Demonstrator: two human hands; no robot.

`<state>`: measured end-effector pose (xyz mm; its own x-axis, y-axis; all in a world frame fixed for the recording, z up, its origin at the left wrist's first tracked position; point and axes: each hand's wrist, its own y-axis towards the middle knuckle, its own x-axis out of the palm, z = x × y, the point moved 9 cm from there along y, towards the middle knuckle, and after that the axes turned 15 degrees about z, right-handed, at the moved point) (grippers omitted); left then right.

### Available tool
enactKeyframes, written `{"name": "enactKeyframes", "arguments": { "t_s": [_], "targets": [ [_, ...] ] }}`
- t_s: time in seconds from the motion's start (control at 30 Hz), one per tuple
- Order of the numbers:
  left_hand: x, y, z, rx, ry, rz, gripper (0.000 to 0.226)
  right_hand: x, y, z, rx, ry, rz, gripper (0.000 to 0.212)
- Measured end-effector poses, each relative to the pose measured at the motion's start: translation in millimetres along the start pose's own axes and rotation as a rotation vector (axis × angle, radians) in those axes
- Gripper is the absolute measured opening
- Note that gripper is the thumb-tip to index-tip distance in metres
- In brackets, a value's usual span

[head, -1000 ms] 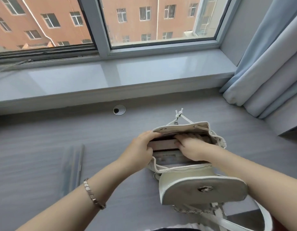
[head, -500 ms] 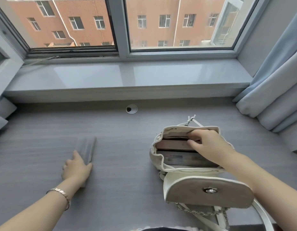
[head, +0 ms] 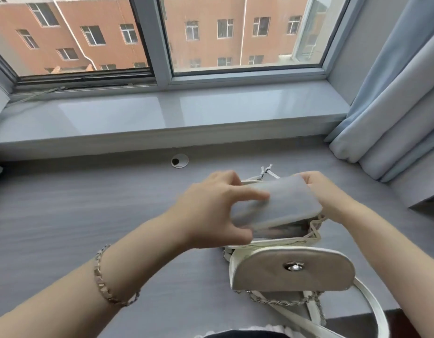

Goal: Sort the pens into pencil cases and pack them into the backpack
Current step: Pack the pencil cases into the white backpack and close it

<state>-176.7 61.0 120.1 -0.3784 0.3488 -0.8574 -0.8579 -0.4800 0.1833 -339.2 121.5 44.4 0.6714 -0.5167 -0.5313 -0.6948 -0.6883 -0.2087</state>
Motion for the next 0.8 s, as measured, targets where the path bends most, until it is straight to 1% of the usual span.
{"name": "enactKeyframes", "arguments": {
  "t_s": [0.07, 0.1, 0.13, 0.17, 0.23, 0.3, 0.33, 0.4, 0.47, 0.53, 0.6, 0.67, 0.73, 0.77, 0.8],
  "targets": [
    [19.6, 4.6, 13.6, 0.129, 0.194, -0.128, 0.055, -3.1, -3.3, 5.8, 0.081, 0.111, -0.047, 0.025],
    [28.6, 6.5, 17.5, 0.174, 0.261, -0.172, 0.053, -3.0, -6.2, 7.5, 0.130, 0.224, -0.067, 0.023],
    [35.5, 8.1, 16.4, 0.181, 0.293, -0.200, 0.051, -2.0, -6.5, 7.1, 0.139, 0.297, -0.069, 0.022],
    [42.6, 12.2, 13.8, 0.172, 0.310, -0.213, 0.049, -5.4, -6.5, 5.9, 0.109, 0.313, -0.039, 0.020],
    [54.7, 20.9, 9.9, 0.184, 0.350, -0.209, 0.046, -16.4, -4.8, 3.1, -0.066, 0.129, 0.107, 0.016],
    [70.0, 26.9, 11.8, 0.243, 0.410, -0.196, 0.047, -33.7, -9.6, -1.7, -0.241, -0.047, 0.309, 0.014],
    [77.9, 28.3, 12.2, 0.237, 0.380, -0.183, 0.047, -40.5, -13.7, -3.2, -0.315, -0.092, 0.389, 0.014],
    [91.5, 27.7, 13.7, 0.178, 0.248, -0.155, 0.046, -44.1, -19.7, -0.4, -0.415, -0.161, 0.467, 0.018],
    [99.2, 28.3, 22.0, 0.240, 0.195, -0.093, 0.045, -39.5, -18.6, 13.5, -0.371, -0.152, 0.425, 0.027],
    [107.6, 30.1, 17.8, 0.248, 0.176, -0.085, 0.045, -31.3, -15.9, 28.0, -0.286, -0.088, 0.345, 0.031],
    [115.2, 32.6, 6.1, 0.197, 0.103, -0.112, 0.047, -28.2, -14.7, 33.4, -0.273, -0.068, 0.346, 0.032],
    [127.2, 29.8, -5.5, 0.111, 0.022, -0.179, 0.055, -26.2, -14.5, 32.2, -0.296, -0.077, 0.362, 0.032],
    [137.7, 26.1, -7.4, 0.132, 0.078, -0.231, 0.062, -23.6, -15.8, 30.2, -0.316, -0.077, 0.354, 0.032],
    [139.4, 24.7, -3.5, 0.183, 0.138, -0.256, 0.063, -24.2, -16.1, 30.7, -0.314, -0.071, 0.350, 0.032],
    [136.1, 23.6, 2.6, 0.262, 0.202, -0.236, 0.059, -26.3, -17.0, 32.3, -0.298, -0.061, 0.345, 0.031]
  ]
}}
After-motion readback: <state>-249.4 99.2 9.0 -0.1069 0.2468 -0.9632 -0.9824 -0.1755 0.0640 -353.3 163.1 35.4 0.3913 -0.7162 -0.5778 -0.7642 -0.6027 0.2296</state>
